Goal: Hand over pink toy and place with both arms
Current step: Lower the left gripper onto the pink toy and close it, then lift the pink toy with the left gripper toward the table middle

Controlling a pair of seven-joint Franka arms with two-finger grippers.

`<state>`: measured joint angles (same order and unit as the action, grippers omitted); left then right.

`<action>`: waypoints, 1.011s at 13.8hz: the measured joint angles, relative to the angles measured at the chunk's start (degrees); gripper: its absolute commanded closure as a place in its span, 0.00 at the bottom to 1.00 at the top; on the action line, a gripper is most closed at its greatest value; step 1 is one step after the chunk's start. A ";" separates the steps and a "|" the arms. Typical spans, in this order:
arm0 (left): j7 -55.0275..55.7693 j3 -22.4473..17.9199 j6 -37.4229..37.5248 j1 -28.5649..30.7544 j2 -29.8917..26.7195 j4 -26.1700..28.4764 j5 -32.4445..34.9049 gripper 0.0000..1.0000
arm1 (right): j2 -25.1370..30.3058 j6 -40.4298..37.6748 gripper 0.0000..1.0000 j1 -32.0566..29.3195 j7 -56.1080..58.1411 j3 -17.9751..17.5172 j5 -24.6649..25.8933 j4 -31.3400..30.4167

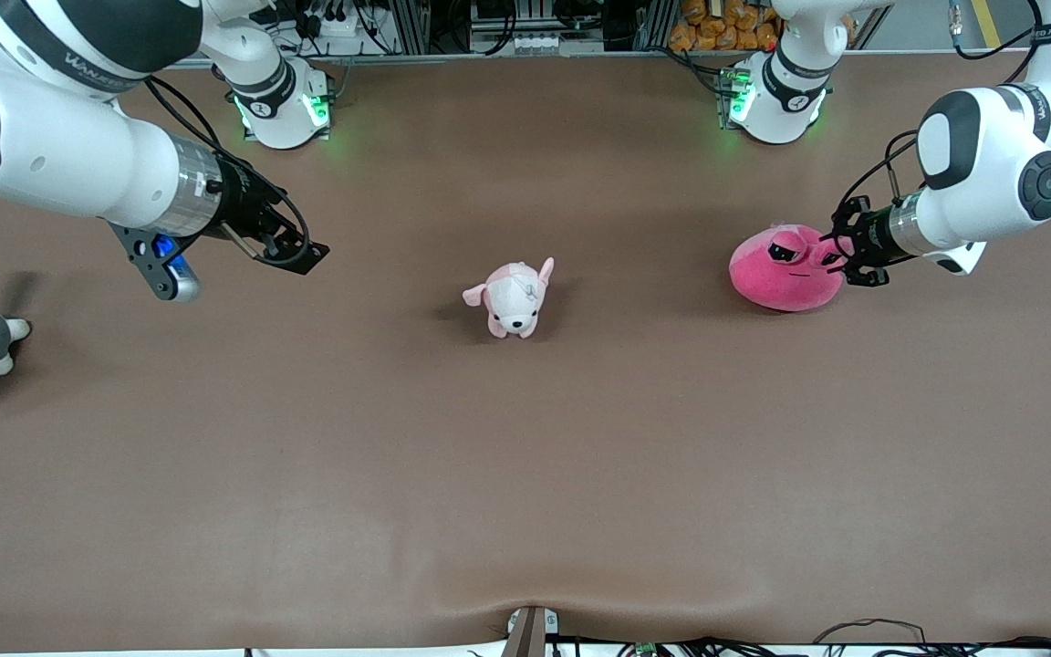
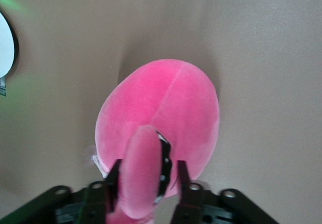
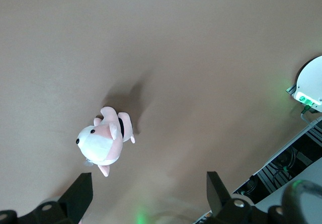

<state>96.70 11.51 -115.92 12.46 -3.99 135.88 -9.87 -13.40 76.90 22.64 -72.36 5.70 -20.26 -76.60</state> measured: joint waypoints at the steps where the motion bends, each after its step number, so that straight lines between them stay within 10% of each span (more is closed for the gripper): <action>1: 0.00 0.00 0.00 0.00 0.00 0.03 0.00 0.82 | 0.00 0.00 0.00 0.00 0.00 0.00 0.00 0.00; 4: 0.00 0.00 0.04 0.06 0.00 0.06 -0.03 1.00 | 0.00 -0.01 0.00 0.00 0.00 0.00 0.00 0.00; 14: -8.80 -0.15 19.08 0.82 -0.55 -8.43 -0.17 1.00 | 0.00 -0.01 0.00 0.00 -0.04 0.06 0.00 0.00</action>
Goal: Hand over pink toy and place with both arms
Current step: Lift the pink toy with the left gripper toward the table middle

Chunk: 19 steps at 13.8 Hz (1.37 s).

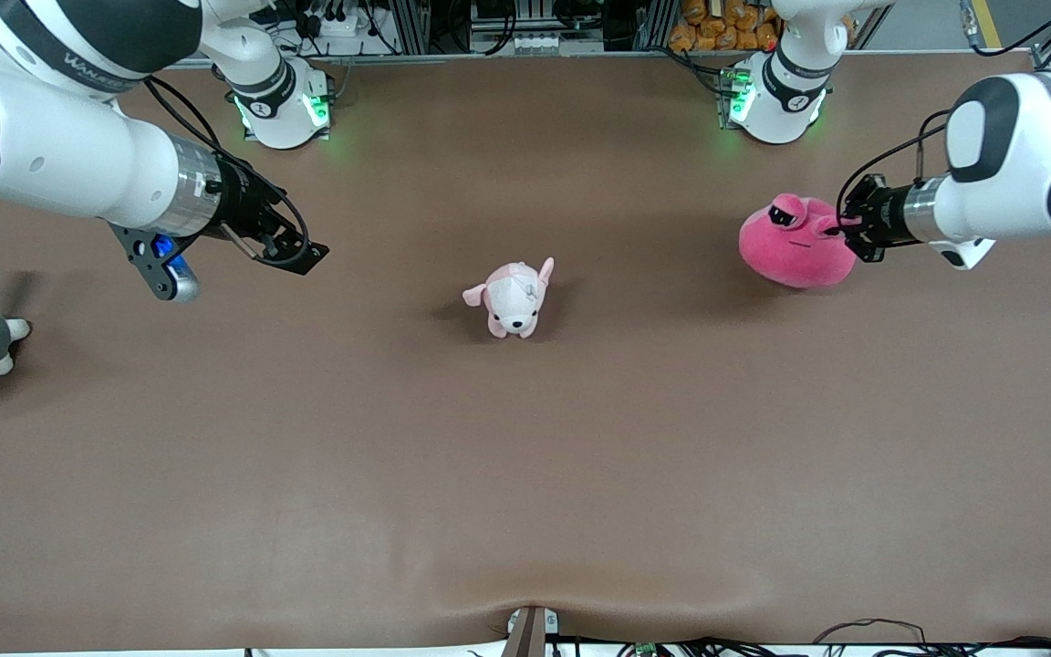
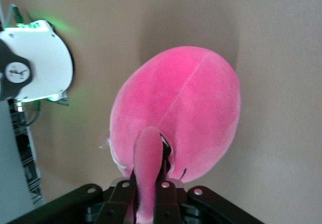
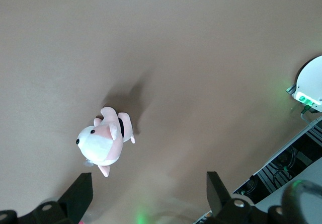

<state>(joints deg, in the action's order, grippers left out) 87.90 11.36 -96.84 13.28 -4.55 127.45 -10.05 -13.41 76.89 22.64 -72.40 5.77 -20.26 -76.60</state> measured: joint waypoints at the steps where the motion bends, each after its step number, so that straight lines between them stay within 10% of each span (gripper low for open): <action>1: -0.10 0.02 2.53 0.00 -0.01 -2.36 -0.03 1.00 | 0.00 0.00 0.00 0.00 0.00 0.00 -0.02 0.00; 13: 1.42 0.67 16.33 -8.77 2.20 -31.39 -10.80 1.00 | 0.00 1.11 0.00 0.03 -4.81 -0.10 -3.67 0.00; 19: 24.25 0.84 15.62 -21.97 15.65 -47.33 -12.67 1.00 | -0.07 7.12 0.00 3.24 -17.89 -0.33 -5.75 -0.06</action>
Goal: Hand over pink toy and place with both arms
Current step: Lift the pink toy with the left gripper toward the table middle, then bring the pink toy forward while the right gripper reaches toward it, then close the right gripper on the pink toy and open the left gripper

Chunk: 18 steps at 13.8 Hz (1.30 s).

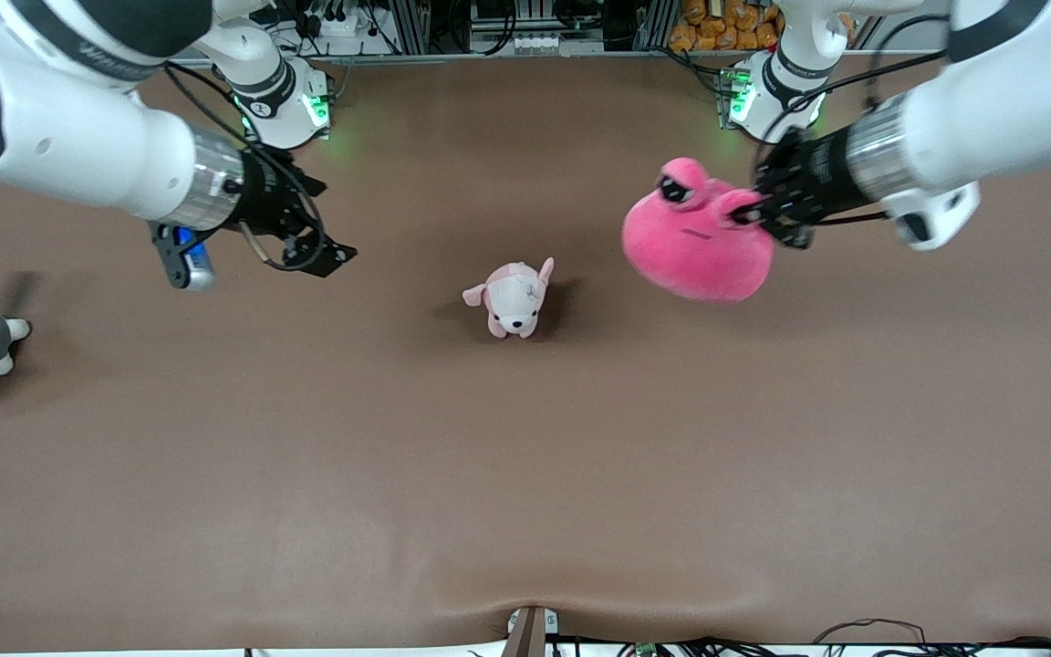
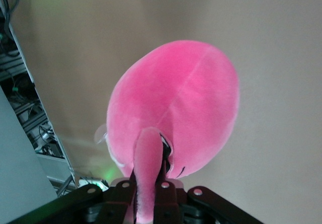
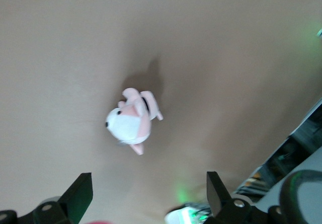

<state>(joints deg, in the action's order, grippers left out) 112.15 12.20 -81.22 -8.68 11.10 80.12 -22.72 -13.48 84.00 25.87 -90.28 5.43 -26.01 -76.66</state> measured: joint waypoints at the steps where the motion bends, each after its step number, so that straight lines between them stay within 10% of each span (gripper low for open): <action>1: 2.70 -0.02 -1.28 -1.90 1.87 -1.50 0.00 1.00 | -0.08 2.16 0.00 1.59 -3.98 -0.04 -0.01 -0.06; 15: 31.67 -0.07 -14.23 -12.02 8.36 -3.88 -2.12 1.00 | -5.61 22.02 0.02 15.64 -39.60 -0.22 0.10 -0.90; 17: 32.98 -0.08 -14.23 -12.02 8.44 -4.02 -3.38 1.00 | -6.20 24.41 0.28 16.25 -40.42 -0.21 0.94 -0.91; 18: 33.26 -0.08 -14.23 -12.02 8.45 -4.09 -4.04 1.00 | -6.45 24.65 0.57 16.68 -40.79 -0.21 2.37 -0.92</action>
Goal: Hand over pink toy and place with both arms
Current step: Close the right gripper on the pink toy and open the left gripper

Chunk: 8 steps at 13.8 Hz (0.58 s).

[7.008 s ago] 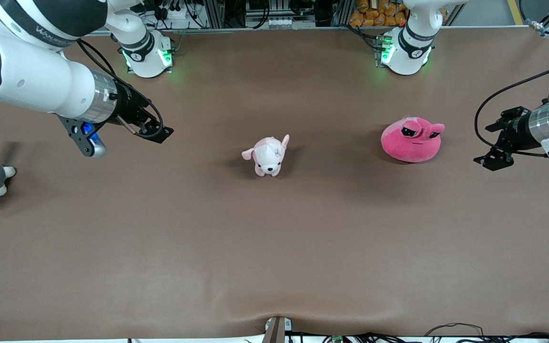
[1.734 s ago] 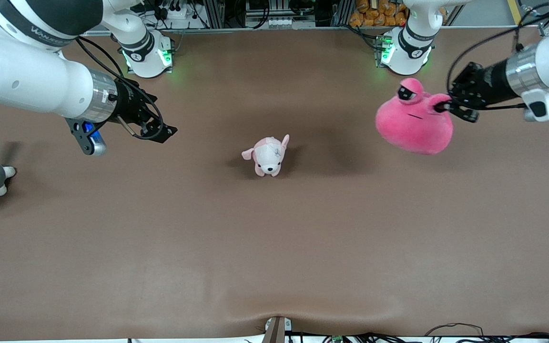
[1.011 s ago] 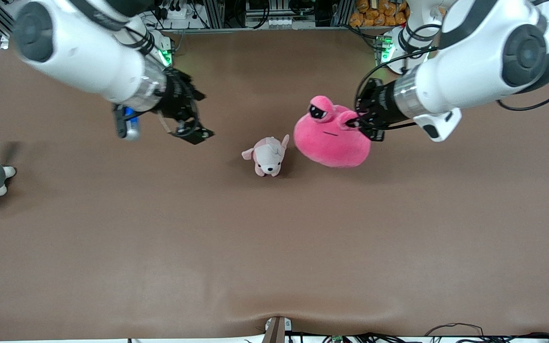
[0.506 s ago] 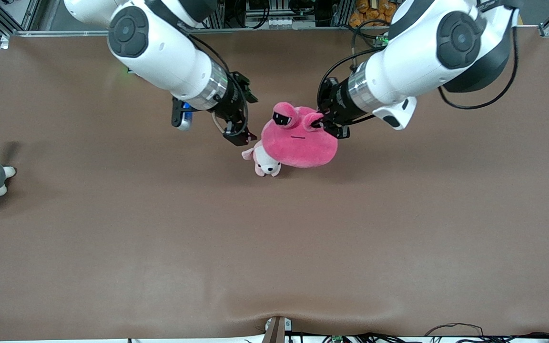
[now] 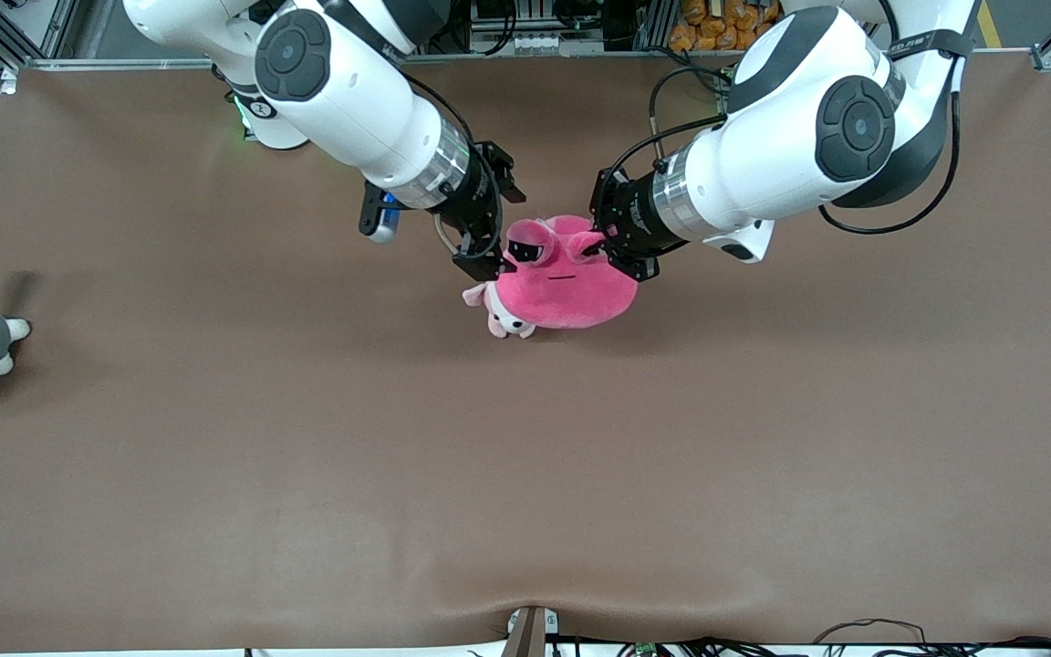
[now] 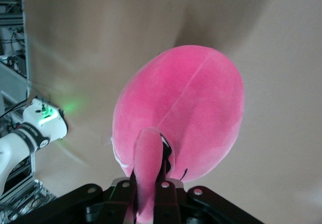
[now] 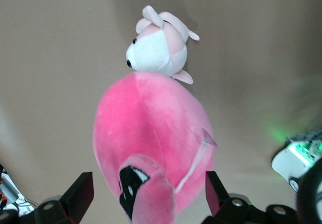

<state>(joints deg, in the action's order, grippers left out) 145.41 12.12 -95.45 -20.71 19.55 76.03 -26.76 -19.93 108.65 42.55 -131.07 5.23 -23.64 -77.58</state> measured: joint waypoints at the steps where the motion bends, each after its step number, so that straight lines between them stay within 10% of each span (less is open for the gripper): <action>1: 0.24 0.00 0.00 0.00 0.00 -0.08 -0.30 1.00 | -0.17 0.20 0.98 0.53 -0.66 0.00 1.82 -0.01; 8: 0.81 0.05 0.00 -0.54 0.01 -0.37 -0.58 0.97 | -0.21 1.19 1.00 1.99 -3.65 0.78 8.96 0.25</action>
<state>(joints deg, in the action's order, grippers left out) 146.22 12.17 -95.45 -21.25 19.55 75.66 -27.34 -20.14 109.84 44.54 -134.73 6.01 -14.67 -77.33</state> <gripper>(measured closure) 0.885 0.850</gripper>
